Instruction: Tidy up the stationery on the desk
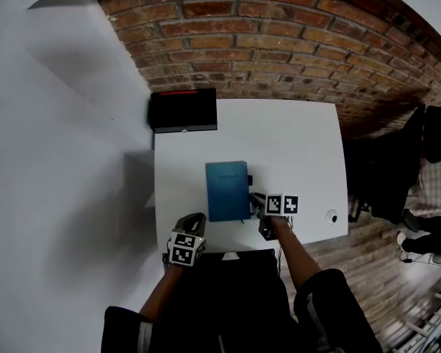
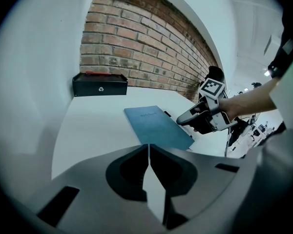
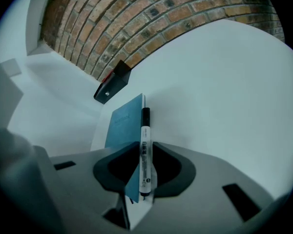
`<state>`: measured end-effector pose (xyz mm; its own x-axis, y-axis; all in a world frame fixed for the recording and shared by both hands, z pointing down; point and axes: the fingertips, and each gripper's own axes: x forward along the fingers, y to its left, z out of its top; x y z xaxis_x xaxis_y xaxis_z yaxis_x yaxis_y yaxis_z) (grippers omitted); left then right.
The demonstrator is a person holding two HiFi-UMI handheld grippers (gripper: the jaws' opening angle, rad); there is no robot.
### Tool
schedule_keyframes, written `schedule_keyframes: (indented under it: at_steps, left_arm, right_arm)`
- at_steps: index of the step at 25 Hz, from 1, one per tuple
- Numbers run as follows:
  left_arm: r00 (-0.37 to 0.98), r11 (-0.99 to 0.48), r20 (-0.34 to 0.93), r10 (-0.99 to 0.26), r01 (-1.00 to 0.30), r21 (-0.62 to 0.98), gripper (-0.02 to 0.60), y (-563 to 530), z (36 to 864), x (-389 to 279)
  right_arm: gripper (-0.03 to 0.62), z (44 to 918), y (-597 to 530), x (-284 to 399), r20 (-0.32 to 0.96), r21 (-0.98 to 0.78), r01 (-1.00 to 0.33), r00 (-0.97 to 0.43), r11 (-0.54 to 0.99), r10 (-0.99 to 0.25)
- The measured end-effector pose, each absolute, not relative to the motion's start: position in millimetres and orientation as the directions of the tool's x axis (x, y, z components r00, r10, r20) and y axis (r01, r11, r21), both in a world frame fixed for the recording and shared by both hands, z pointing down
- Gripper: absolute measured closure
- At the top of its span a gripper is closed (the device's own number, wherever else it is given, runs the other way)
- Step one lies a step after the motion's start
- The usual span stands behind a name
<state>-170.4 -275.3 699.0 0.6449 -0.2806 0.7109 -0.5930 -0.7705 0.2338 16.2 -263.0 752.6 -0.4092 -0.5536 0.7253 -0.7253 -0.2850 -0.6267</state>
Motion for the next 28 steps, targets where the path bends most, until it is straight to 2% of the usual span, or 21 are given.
schedule_keyframes:
  at_steps: [8, 13, 28]
  left_arm:
    - [0.669, -0.782, 0.694, -0.268, -0.571, 0.249, 0.558, -280, 690, -163]
    - [0.692, -0.784, 0.655, -0.303, -0.571, 0.241, 0.558, -290, 676, -153]
    - [0.692, -0.766, 0.567, -0.447, -0.624, 0.157, 0.558, -253, 617, -124]
  right_arm:
    - [0.517, 734, -261, 35, 0.707, -0.598, -0.732, -0.291, -0.326, -0.645]
    - [0.519, 718, -261, 51, 0.690, -0.555, -0.760, -0.192, -0.339, -0.698]
    - [0.569, 619, -227, 50, 0.540, -0.412, -0.895, -0.089, -0.171, -0.837]
